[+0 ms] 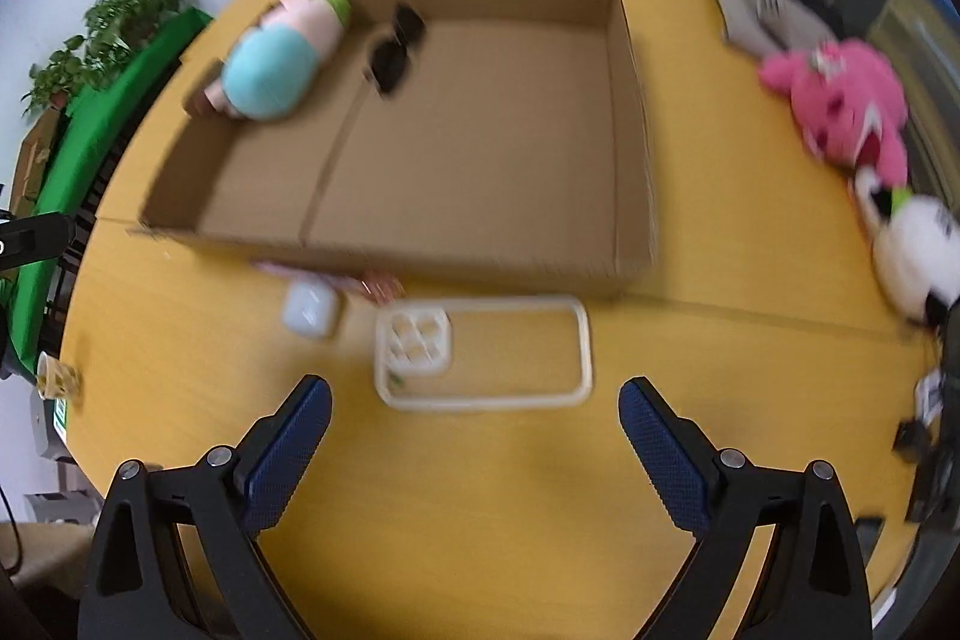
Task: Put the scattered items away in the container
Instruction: 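Move the right gripper toward the clear phone case on the table, then grasp the clear white-rimmed phone case rim with the right gripper, then lift the phone case with the right gripper and carry it into the box, then open the right gripper to drop the phone case in the box, then move the left gripper toward the white earbud case on the table, then grasp the white earbud case with the left gripper, then hand the earbud case from the left gripper to the right gripper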
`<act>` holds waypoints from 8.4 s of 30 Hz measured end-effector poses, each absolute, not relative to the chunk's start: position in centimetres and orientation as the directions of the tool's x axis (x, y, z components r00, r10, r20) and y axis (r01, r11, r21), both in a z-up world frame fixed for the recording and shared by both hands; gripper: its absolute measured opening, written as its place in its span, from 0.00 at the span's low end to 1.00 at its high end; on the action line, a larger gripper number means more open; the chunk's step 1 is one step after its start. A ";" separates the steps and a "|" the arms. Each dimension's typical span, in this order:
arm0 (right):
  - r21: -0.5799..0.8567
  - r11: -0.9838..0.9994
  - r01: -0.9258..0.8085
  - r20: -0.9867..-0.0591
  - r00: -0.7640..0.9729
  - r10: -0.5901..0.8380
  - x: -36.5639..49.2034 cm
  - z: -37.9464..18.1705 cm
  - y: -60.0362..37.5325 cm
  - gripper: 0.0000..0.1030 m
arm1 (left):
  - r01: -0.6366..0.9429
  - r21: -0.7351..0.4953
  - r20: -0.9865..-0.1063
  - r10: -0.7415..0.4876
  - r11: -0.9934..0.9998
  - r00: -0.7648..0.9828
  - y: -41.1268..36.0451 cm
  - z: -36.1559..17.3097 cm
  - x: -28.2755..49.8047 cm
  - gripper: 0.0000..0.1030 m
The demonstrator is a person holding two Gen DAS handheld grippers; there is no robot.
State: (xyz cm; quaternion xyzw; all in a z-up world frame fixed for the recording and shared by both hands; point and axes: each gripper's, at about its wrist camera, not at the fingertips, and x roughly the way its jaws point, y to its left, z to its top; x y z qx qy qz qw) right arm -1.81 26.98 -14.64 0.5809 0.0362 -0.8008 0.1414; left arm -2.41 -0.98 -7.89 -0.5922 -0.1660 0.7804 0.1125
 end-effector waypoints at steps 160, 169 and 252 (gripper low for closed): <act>-0.011 -0.987 0.161 -0.917 -0.395 -0.054 -34.9 -16.2 22.1 0.86 | -0.034 -0.277 -0.891 0.270 -0.960 -0.365 0.4 -12.3 -28.9 0.58; 0.027 -0.986 0.164 -0.895 -0.435 -0.097 -24.1 -9.6 22.7 0.91 | -0.035 -0.215 -0.856 0.206 -0.976 -0.474 -2.3 -4.5 -16.0 0.66; 0.662 -0.613 0.432 -0.732 0.197 -0.652 -6.2 -21.3 17.0 0.45 | -0.470 -0.349 -0.874 0.463 -0.811 -0.150 6.8 -14.2 0.0 0.40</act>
